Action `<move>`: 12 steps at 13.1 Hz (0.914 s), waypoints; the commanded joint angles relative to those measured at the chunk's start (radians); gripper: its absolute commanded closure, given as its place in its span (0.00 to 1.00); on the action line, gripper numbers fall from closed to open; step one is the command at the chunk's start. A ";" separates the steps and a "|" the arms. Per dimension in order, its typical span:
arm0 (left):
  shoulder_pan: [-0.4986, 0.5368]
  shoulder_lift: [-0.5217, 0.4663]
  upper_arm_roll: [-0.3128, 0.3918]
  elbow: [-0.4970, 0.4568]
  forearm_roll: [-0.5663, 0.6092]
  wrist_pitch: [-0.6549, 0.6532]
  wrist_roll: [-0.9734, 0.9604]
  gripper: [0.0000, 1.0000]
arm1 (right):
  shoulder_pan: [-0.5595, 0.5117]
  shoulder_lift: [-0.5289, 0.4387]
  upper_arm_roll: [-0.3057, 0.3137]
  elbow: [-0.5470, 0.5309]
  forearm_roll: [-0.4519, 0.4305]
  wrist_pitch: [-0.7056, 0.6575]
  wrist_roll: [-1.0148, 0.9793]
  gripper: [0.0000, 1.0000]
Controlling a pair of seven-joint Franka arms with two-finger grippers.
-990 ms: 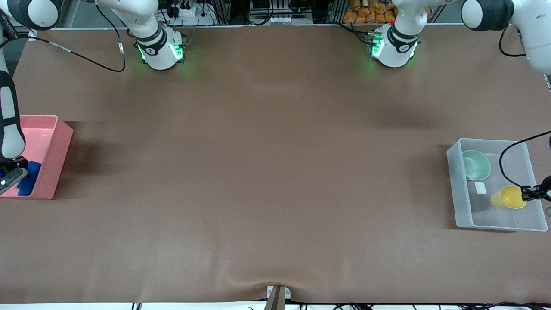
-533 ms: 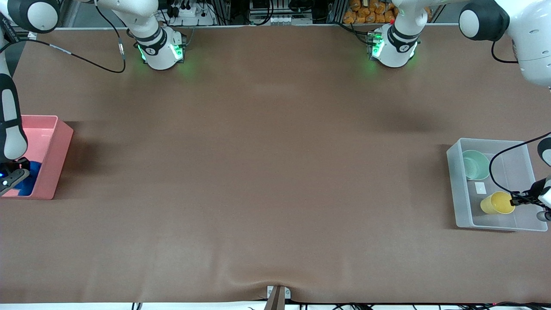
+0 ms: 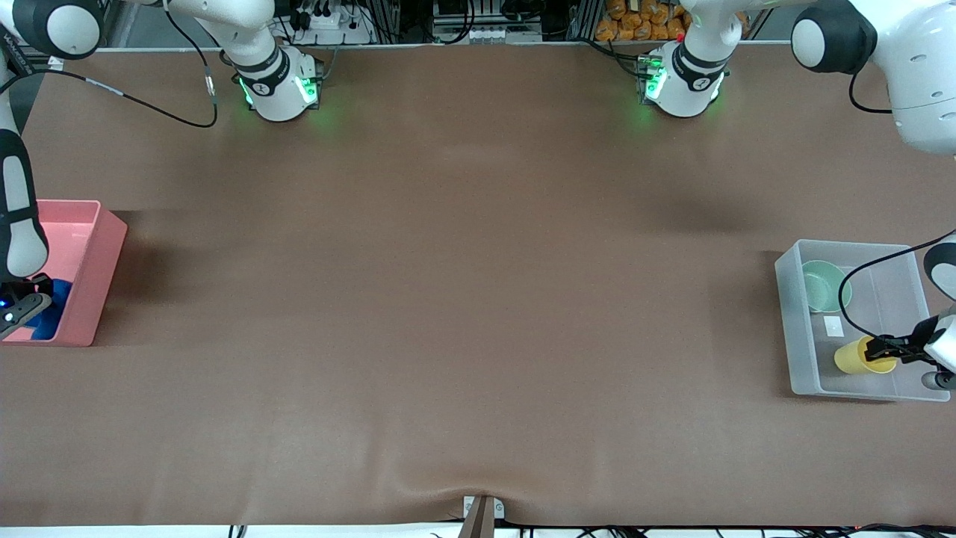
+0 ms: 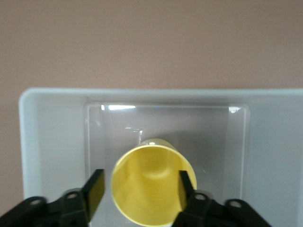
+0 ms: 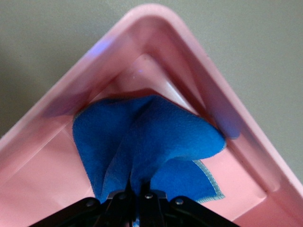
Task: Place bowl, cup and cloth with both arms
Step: 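Lower the cup into the clear bin while the right gripper releases the cloth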
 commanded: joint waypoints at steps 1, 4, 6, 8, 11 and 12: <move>-0.022 -0.058 0.012 -0.009 -0.016 -0.025 0.012 0.00 | -0.014 0.017 0.011 0.021 0.017 0.003 -0.020 1.00; -0.059 -0.159 0.012 -0.052 0.007 -0.156 0.001 0.00 | -0.014 0.011 0.011 0.021 0.018 -0.005 -0.017 0.00; -0.074 -0.225 0.012 -0.071 0.071 -0.246 -0.002 0.00 | -0.008 -0.027 0.011 0.023 0.018 -0.045 -0.015 0.00; -0.077 -0.291 0.009 -0.074 0.083 -0.353 -0.130 0.00 | -0.002 -0.107 0.011 0.026 0.018 -0.169 -0.017 0.00; -0.131 -0.373 -0.003 -0.088 0.151 -0.441 -0.216 0.00 | 0.004 -0.236 0.011 0.026 0.018 -0.338 0.000 0.00; -0.151 -0.399 -0.006 -0.098 0.155 -0.449 -0.235 0.00 | 0.010 -0.277 0.011 0.024 0.020 -0.384 0.003 0.00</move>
